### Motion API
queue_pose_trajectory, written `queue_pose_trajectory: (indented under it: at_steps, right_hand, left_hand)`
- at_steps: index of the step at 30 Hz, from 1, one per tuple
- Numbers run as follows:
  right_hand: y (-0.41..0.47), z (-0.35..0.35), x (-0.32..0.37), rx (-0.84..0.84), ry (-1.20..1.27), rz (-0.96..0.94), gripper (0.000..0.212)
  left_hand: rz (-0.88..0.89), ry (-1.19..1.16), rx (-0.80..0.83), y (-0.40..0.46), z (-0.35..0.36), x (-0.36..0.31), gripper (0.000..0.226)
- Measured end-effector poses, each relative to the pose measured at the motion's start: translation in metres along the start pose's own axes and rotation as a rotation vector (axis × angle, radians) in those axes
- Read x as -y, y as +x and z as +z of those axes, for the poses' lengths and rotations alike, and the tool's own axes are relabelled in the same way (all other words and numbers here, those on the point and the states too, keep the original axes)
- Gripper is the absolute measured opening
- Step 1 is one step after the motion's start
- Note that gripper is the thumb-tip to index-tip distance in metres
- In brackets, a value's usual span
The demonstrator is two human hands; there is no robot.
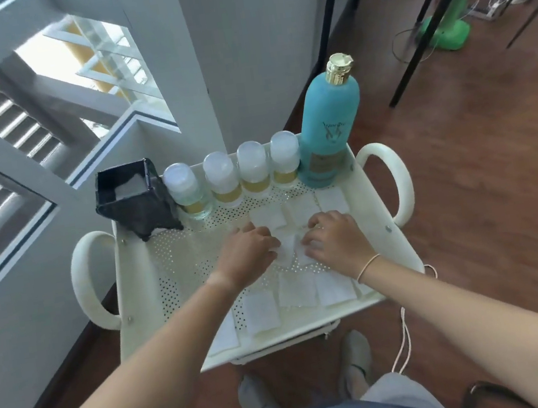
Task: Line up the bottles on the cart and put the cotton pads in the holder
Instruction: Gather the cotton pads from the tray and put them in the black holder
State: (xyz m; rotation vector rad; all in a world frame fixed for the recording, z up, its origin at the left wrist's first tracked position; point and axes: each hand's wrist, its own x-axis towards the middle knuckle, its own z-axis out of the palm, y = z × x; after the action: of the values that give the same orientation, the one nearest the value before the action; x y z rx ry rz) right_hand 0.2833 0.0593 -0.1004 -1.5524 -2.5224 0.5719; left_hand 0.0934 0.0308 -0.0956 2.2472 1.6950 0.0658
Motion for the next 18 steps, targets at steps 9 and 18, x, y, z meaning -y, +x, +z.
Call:
queue_pose_trajectory:
  at_steps: [9, 18]
  right_hand:
    - [-0.005, 0.000, -0.008, -0.064, 0.041, 0.001, 0.008]
    - [0.029, -0.038, -0.018, -0.183, 0.042, -0.047, 0.008]
  left_hand:
    - [-0.128, -0.062, -0.153, -0.005, 0.006, -0.008, 0.018]
    - [-0.296, -0.198, -0.355, 0.013, -0.023, -0.004, 0.015]
